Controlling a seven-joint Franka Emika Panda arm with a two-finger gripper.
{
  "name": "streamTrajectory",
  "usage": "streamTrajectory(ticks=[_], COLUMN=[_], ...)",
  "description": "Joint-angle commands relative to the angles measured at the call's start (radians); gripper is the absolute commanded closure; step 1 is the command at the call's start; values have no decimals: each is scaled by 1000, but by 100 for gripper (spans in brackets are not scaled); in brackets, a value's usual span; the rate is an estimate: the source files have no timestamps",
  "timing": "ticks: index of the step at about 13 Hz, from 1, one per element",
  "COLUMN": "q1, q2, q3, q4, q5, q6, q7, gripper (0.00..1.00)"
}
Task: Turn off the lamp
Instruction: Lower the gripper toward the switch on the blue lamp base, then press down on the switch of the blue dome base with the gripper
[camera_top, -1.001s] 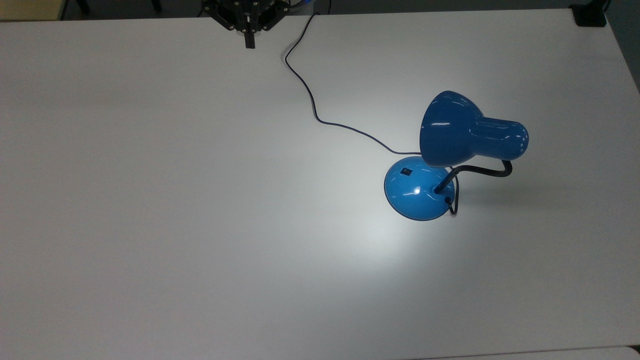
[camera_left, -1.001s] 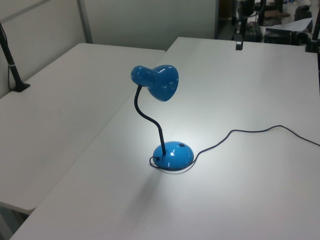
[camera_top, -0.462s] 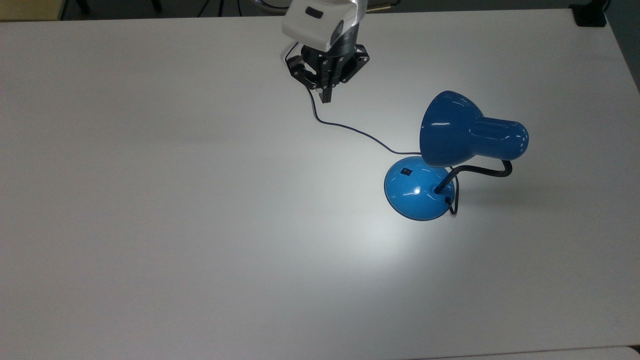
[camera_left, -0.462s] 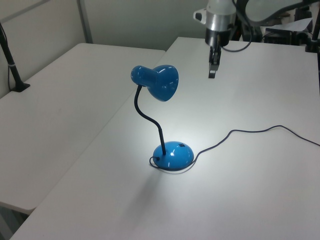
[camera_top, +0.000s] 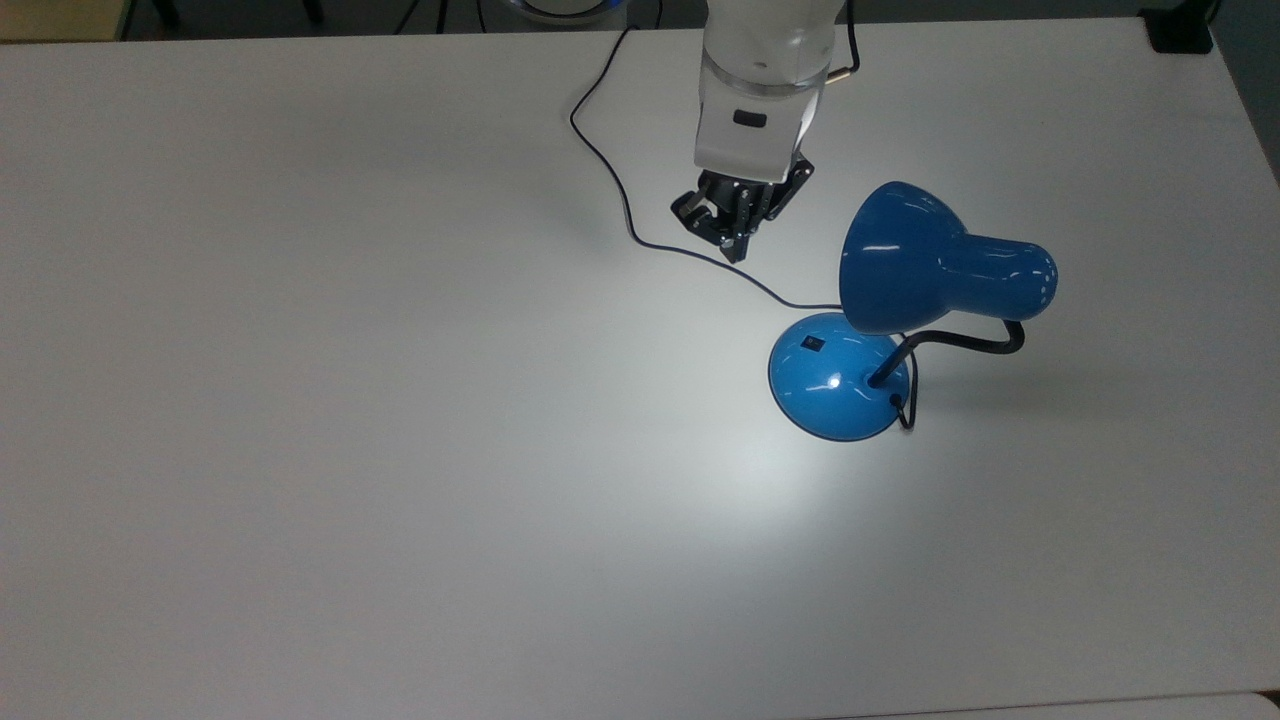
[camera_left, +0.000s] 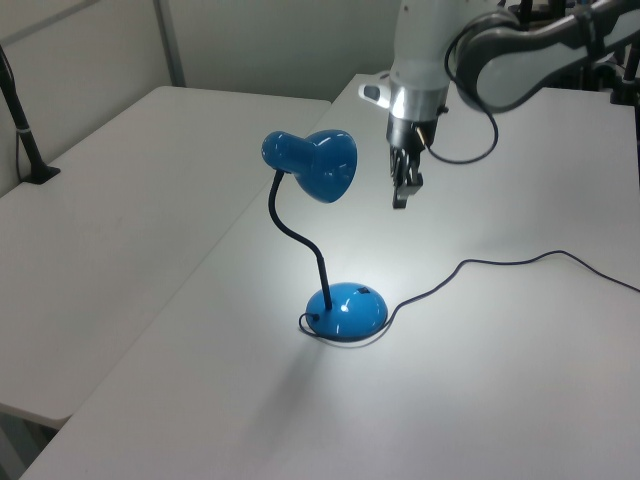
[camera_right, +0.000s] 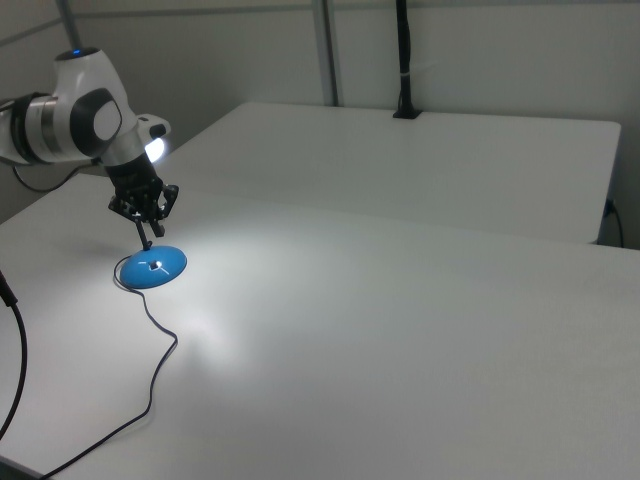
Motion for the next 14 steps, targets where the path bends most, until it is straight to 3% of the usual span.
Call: streamTrajectory(ticks=[1,6,10,14], q1=[-8,-24,-89,-92], q2=[53,138,187,207], q3=[42,90,169,174], q4=[-20,-40,-40,-37], q5=[15,14,12,9], q6=[102,232,300,317], q7=[-68,-105,-149,-163], gripper=[100,100,100,100])
